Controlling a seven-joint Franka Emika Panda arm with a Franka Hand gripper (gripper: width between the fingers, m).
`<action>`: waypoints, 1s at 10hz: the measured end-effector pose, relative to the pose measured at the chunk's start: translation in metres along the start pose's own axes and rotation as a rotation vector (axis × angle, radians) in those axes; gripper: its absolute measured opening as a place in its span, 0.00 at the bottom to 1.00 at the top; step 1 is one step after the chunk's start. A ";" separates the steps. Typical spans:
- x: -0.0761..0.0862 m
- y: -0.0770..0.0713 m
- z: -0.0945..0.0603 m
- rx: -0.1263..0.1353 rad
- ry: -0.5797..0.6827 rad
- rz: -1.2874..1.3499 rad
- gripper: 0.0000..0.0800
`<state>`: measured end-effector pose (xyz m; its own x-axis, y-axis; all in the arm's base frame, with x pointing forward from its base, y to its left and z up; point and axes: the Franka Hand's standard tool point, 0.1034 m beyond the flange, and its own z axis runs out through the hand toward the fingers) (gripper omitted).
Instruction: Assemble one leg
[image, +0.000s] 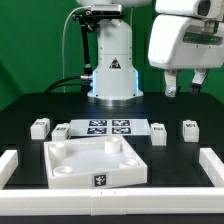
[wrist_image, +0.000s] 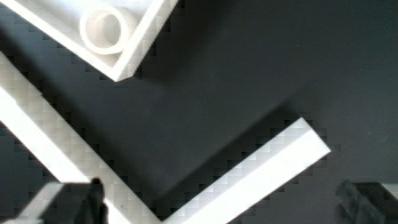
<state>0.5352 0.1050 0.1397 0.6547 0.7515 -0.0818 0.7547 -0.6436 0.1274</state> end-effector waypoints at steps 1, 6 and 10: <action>0.000 0.000 0.000 0.000 0.000 0.000 0.81; 0.000 0.000 0.001 0.002 0.000 0.000 0.81; -0.005 -0.001 0.004 0.002 0.007 -0.060 0.81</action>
Offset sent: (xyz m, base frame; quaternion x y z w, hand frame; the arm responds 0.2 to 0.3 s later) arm 0.0000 0.0000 0.0000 0.0000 0.0000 0.0000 1.0000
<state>0.5314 0.1013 0.1360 0.6081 0.7896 -0.0823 0.7925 -0.5977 0.1210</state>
